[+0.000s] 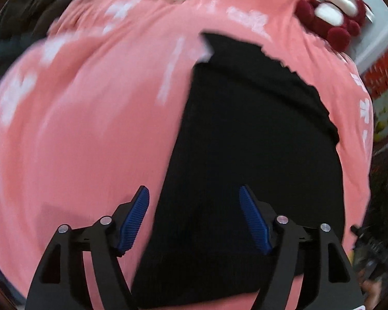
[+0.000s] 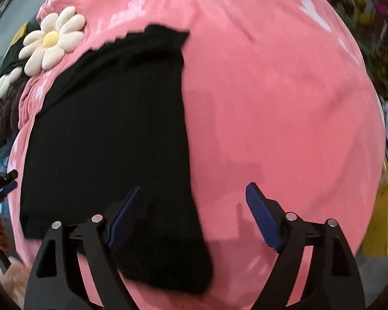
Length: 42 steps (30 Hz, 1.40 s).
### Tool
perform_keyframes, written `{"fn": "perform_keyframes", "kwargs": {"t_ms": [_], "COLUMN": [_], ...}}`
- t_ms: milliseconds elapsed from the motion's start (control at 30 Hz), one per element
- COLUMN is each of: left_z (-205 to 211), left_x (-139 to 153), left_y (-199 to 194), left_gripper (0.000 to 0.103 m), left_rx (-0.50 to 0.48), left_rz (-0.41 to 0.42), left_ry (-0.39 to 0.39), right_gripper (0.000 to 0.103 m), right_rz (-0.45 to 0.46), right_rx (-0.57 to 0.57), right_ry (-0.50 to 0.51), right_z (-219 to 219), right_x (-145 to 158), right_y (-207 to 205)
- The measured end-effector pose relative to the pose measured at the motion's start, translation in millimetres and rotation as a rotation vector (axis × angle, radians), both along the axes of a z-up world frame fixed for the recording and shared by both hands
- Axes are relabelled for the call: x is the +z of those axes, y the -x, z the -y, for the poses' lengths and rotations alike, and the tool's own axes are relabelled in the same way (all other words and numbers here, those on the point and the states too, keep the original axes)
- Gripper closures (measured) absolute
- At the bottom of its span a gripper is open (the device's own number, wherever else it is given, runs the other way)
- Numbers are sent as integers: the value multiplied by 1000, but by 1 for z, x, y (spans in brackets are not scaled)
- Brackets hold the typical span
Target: Fold small clothes
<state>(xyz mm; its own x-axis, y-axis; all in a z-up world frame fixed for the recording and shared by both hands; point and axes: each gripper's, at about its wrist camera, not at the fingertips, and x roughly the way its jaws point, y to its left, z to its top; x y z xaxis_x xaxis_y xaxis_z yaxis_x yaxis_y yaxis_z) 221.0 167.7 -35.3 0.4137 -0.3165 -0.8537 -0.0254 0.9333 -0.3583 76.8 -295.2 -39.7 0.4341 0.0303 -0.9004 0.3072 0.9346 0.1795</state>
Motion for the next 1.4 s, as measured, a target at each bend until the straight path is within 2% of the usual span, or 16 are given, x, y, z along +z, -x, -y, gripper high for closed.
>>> {"fn": "perform_keyframes", "kwargs": {"t_ms": [100,167,333,433,500,533,567,600,633,700,800,900,1033,1133,1300,1400], "left_z": [-22,-26,-9,-6,-11,-14,-15,-20,-21,-26,-25,-33,-49,-52,-22,-7], "left_x": [-21,-26,-24,-24,-27,-27,-27,-26,-27,-28,-11,10,33,36,2,-16], "left_y": [35,54,64,61,60,60,61,63,63,64,72,78,87,95,99,98], "left_gripper": [34,34,33,33,34,35,40,59,96,99,100,100,99,99,98,95], "left_rx": [100,128,79,83,81,78,80,79,72,69,45,34,5,-34,-95,-64], "left_rz": [-93,-83,-36,-31,-23,-18,-12,-9,-21,-63,-29,-25,-67,-107,-184,-204], "left_ry": [142,191,102,116,134,140,130,125,147,231,217,265,320,289,100,14], "right_gripper": [20,20,19,11,11,18,46,66,98,98,98,99,99,99,98,95], "right_rz": [-29,-35,-32,2,33,52,64,71,72,96,138,172,152,76,-94,-116], "right_rx": [-28,-35,-19,-19,-17,-7,4,19,24,23,32,54,88,110,100,100], "right_ry": [-95,-152,-199,-187,-185,-187,-180,-194,-259,-294,-350,-390,-393,-350,-261,-208], "right_z": [0,-1,-11,-16,-18,-20,-21,-21,-18,-17,-12,-4,8,9,-17,-32], "right_x": [-13,-22,-35,-37,-38,-37,-36,-33,-33,-25,-2,27,53,46,-8,-19], "right_y": [29,38,28,21,21,22,22,21,21,23,32,43,62,71,59,49]}}
